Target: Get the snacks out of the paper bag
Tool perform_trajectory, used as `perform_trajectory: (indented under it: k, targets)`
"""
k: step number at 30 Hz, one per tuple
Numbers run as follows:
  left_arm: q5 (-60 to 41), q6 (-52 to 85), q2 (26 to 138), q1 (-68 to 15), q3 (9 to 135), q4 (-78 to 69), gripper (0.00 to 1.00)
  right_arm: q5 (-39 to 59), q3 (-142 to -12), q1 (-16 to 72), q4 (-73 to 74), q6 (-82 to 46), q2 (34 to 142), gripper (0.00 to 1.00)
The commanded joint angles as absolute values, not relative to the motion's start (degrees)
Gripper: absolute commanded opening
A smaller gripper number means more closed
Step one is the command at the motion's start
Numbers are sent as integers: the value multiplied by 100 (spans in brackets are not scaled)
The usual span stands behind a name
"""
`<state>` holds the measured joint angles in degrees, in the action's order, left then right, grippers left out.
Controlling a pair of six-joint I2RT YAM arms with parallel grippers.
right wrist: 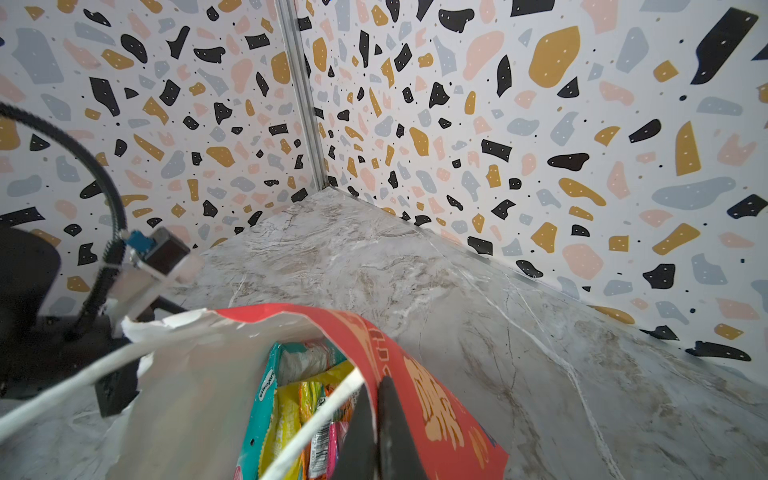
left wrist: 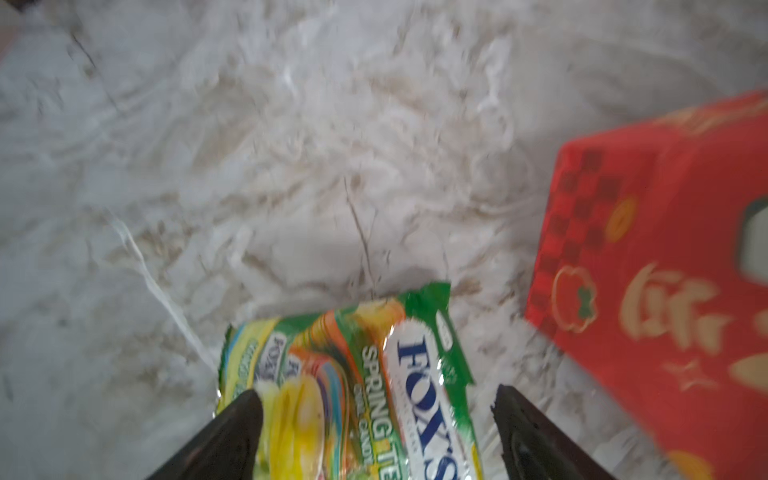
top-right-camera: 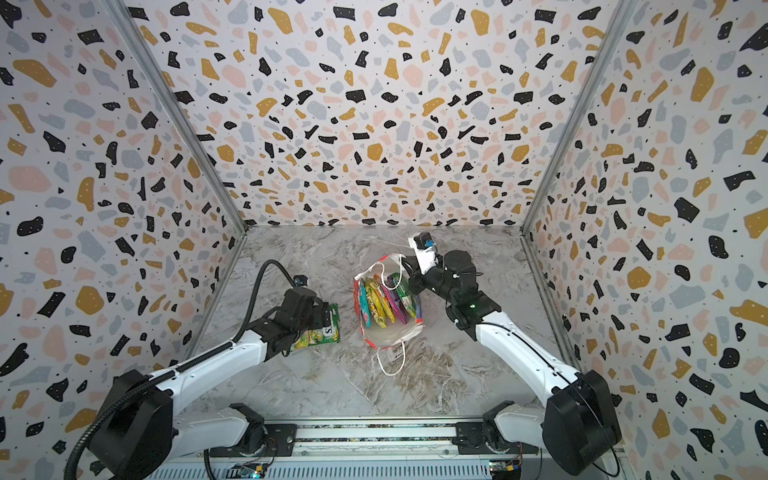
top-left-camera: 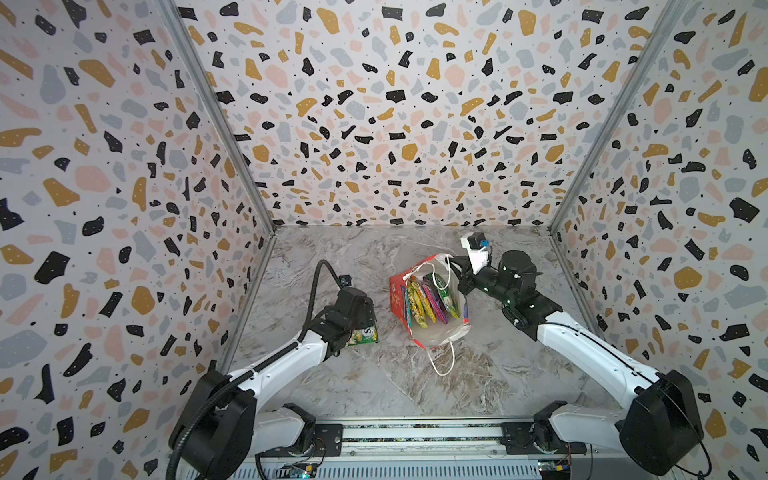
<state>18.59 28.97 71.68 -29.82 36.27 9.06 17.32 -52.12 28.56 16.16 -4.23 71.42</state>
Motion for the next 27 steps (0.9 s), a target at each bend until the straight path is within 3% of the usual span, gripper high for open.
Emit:
perform_trajectory:
  k: [1,4,9,13,15,17,27]
  targets:
    - [1733,3624,7401,-3188,3411,964,82,1669,-5273,2786,1978,-499,7054,6]
    - [1768,3641,7818,-3182,3426,1035,74,1662,-5262,2786,1978,-496,7058,7]
    - [2099,3390,8284,-2986,3686,1115,70,1661,-5238,2786,2013,-505,7045,8]
    - [2342,2609,8694,-2674,4150,1340,65,1659,-5214,2781,2025,-527,7001,13]
    - [2684,2251,8855,-2552,4348,1343,58,1655,-5203,2782,2062,-538,6967,13]
    - [2362,1926,8973,-2221,4557,1257,60,1661,-5194,2778,2058,-554,6946,13]
    - [2725,1102,9212,-1563,5139,742,59,1669,-5179,2778,2036,-571,6787,13]
